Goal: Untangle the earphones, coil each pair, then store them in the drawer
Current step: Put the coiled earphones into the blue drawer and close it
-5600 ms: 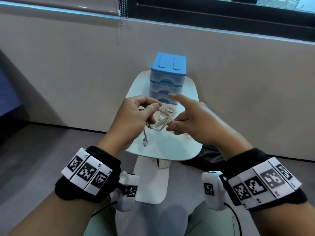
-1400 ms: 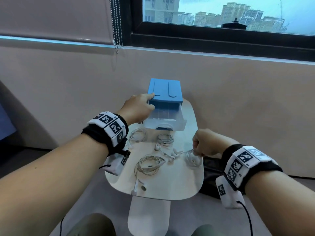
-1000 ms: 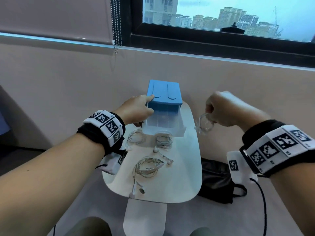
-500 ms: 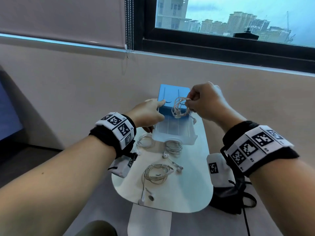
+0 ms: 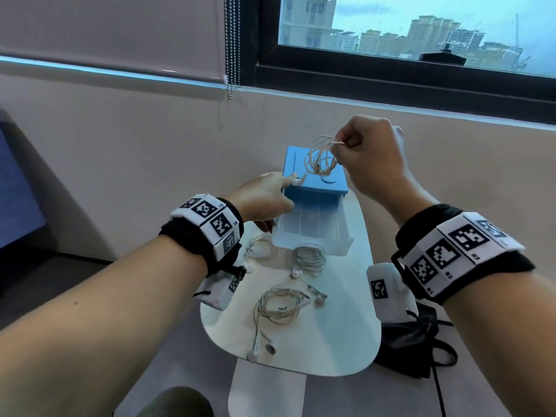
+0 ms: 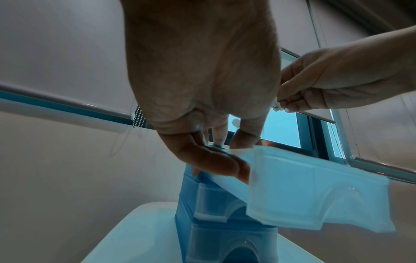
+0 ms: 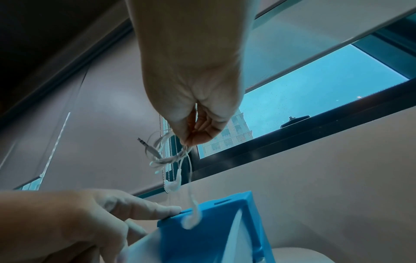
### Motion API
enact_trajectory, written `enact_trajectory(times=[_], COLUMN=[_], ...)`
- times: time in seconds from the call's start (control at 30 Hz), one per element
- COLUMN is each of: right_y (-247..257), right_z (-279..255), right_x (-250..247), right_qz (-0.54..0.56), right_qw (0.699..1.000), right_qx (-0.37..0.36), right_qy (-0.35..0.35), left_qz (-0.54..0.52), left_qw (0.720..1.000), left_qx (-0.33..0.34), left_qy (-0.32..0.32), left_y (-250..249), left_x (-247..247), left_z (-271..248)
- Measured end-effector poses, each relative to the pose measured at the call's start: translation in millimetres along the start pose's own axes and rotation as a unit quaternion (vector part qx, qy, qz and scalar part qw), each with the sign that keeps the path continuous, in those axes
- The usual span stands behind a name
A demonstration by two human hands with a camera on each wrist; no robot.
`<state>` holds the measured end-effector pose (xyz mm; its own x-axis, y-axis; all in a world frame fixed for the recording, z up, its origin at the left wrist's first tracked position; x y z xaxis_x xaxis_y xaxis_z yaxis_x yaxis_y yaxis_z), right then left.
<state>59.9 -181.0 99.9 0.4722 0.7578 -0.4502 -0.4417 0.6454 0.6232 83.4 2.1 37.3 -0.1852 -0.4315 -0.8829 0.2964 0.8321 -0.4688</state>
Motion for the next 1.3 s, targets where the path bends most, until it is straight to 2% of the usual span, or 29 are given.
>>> enact_trajectory(times=[0.1,0.2,0.27,0.5,0.63,0.73,0.9,0.97,1.03,1.07,1.13,1.2,1.3], right_y=[-9,-26,-33,-26,-30,-32,-28,-21,-23,-26,-31,-35,-47], right_z=[-1,-13,-23,-32,-36,-32,-32,-44,-59,-64,-64,-59,-47], right_x=[6,12,15,32,43,41,6,-5,-7,-6,-5,-3,6], right_qz=[-0.012,-0.110,-0.181,-0.301,-0.292,-0.263,-0.113,-0.104,-0.189,-0.228,-0.255,-0.238,-0.216], right_qw=[0.999,0.979,0.956,0.919,0.916,0.919,0.955,0.934,0.899,0.893,0.908,0.929,0.944], right_qx=[0.016,0.095,0.106,0.069,0.046,0.069,0.038,0.027,0.006,-0.010,-0.024,-0.016,0.023], right_qy=[0.025,0.144,0.204,0.246,0.271,0.287,0.272,0.342,0.396,0.388,0.332,0.284,0.249], left_qz=[0.006,0.014,0.011,0.028,0.033,0.026,0.027,0.030,0.033,0.033,0.039,0.063,0.063], left_qw=[1.000,1.000,1.000,1.000,0.999,1.000,1.000,1.000,0.999,0.999,0.999,0.997,0.997], left_qx=[-0.003,0.000,0.001,-0.004,-0.008,-0.009,-0.008,-0.004,0.002,0.005,0.012,0.016,0.004], left_qy=[0.002,0.005,0.008,0.002,0.001,0.003,0.005,-0.001,-0.010,-0.015,-0.027,-0.042,-0.053], left_y=[0,-1,-3,-3,-3,-3,-3,-2,-2,-2,-2,-1,5], left_x=[0,-2,-2,-1,-1,-3,-3,-3,-3,-3,-2,-3,-3], left_z=[0,-2,-3,-3,-2,-2,-2,-2,-2,-3,-3,-2,4])
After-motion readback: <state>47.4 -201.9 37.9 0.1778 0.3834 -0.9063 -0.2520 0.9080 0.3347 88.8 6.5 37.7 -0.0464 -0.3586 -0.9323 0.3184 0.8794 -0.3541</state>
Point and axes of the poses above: each hand's wrist, its own z-axis towards the middle knuckle, its own x-axis out of the palm, y = z × x, the point moved 1 cm from there along z, towards the middle knuckle, and after that the axes turned 13 degrees about z, right-handed, at the moved point
